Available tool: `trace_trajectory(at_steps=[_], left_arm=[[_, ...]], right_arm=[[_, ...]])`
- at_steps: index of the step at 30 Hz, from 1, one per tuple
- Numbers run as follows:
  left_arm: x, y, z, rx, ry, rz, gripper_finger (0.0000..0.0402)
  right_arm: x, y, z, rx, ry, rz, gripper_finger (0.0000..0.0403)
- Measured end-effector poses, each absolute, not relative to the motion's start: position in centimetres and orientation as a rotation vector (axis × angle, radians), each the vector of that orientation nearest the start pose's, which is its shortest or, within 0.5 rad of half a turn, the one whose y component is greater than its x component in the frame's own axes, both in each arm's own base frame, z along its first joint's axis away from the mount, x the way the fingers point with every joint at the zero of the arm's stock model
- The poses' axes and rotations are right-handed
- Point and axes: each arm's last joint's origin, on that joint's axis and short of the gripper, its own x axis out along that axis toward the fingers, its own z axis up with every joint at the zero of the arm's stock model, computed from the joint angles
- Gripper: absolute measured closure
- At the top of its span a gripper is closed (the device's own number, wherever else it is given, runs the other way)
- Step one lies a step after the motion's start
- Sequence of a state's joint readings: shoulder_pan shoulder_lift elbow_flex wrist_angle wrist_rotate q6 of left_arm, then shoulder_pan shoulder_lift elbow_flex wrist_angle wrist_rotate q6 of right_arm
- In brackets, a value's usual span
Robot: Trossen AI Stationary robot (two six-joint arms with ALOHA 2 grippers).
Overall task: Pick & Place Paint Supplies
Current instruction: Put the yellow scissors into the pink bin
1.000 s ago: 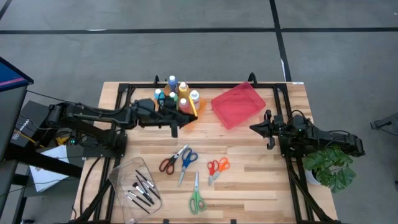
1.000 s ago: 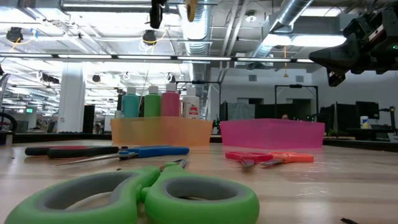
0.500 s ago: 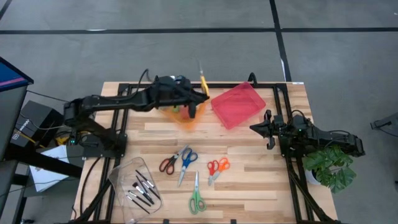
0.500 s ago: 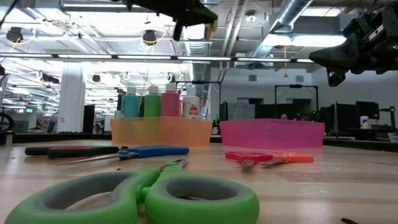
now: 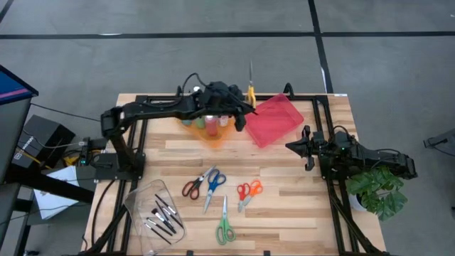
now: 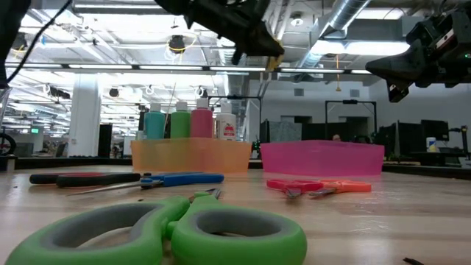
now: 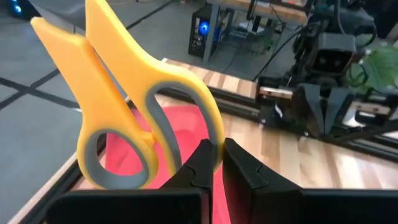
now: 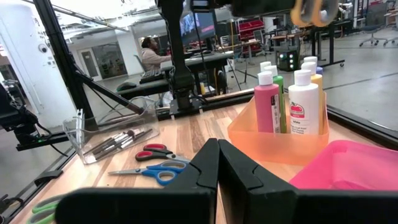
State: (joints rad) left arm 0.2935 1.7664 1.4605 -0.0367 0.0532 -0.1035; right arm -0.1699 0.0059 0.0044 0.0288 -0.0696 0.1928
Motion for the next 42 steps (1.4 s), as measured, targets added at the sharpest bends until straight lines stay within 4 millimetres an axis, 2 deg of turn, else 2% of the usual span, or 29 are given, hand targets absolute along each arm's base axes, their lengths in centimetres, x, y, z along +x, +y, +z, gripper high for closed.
trace_trajectory(at_steps=[10,20,29,34,42], left_arm=[[43.4,13.1,29.6,-0.093,0.396,0.274,0.0395],[45.5,14.1,23.8,-0.078,0.532,0.308,0.0395],[46.5,14.1,19.6,-0.085,0.627,0.317,0.0395],[46.9,14.2,17.9,-0.089,0.658,0.315,0.0395],[47.0,14.2,17.6,-0.09,0.663,0.315,0.0391]], right_arm=[[9.7,-1.4,16.7,0.189,-0.037,-0.097,0.0403],[9.7,-1.5,16.7,0.189,-0.037,-0.097,0.0403],[9.7,-1.4,16.7,0.189,-0.037,-0.097,0.0403],[9.7,-1.4,16.7,0.189,-0.037,-0.097,0.0403],[9.7,-1.4,16.7,0.189,-0.037,-0.097,0.0403]])
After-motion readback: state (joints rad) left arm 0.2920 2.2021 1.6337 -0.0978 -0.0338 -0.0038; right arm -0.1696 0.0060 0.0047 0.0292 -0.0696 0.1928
